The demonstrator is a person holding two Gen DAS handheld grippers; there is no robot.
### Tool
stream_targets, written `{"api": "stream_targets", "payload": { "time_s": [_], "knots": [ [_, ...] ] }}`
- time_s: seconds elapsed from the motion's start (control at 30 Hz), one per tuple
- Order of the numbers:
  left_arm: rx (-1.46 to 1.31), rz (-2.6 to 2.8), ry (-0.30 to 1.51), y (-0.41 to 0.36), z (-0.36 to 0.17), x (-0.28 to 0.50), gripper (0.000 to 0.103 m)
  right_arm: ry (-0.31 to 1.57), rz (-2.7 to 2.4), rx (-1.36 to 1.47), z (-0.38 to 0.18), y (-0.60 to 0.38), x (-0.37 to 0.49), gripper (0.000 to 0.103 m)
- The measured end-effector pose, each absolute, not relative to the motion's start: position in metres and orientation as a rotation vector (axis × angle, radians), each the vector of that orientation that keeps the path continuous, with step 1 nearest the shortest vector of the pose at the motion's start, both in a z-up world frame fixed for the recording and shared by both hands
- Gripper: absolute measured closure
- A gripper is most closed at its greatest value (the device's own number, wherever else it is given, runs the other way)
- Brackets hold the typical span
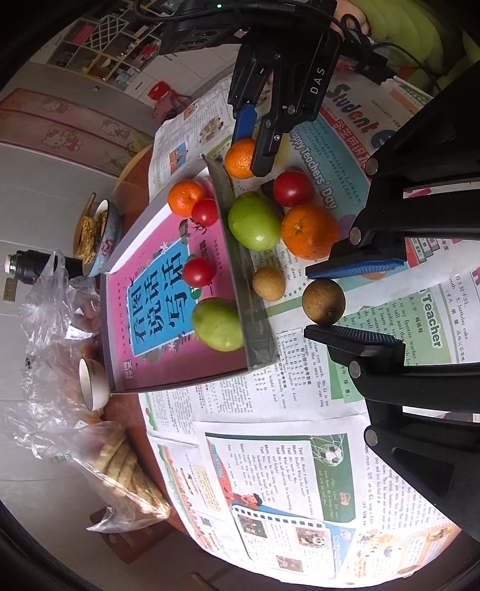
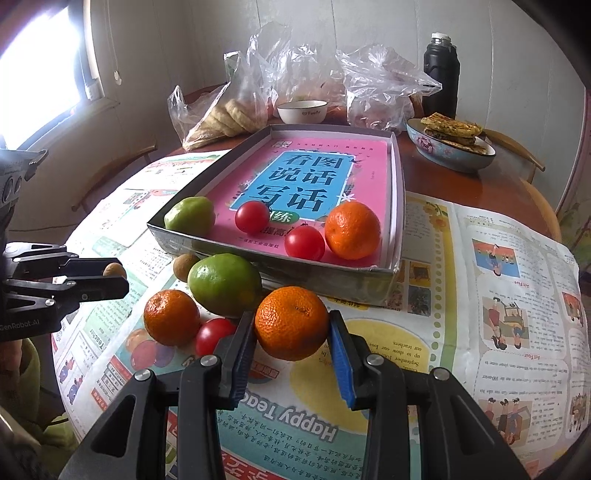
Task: Organize fruits
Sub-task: 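Grasp the brown kiwi with the left tool while the right tool grasps the mandarin orange, then lift the kiwi and the mandarin with both tools and carry them over the tray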
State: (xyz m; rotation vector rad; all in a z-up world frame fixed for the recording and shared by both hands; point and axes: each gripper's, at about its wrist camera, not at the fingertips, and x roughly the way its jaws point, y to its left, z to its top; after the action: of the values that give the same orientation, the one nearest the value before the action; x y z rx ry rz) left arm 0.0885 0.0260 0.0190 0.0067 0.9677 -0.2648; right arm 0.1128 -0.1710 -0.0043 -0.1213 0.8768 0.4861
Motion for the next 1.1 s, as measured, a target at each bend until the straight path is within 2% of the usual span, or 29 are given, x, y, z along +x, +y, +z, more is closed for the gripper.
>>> {"api": "stream_targets", "payload": {
  "time_s": [0.5, 1.1],
  "knots": [
    [0.044, -0.313, 0.926, -0.002, 0.041, 0.117, 0.077, 0.839, 0.490, -0.104, 0.013, -0.176, 0.117, 0.064],
    [0.041, -0.365, 0.955, -0.024, 0.033, 0.161, 0.077, 0.815, 0.488, -0.075, 0.022, -0.183, 0.146, 0.064]
  ]
}}
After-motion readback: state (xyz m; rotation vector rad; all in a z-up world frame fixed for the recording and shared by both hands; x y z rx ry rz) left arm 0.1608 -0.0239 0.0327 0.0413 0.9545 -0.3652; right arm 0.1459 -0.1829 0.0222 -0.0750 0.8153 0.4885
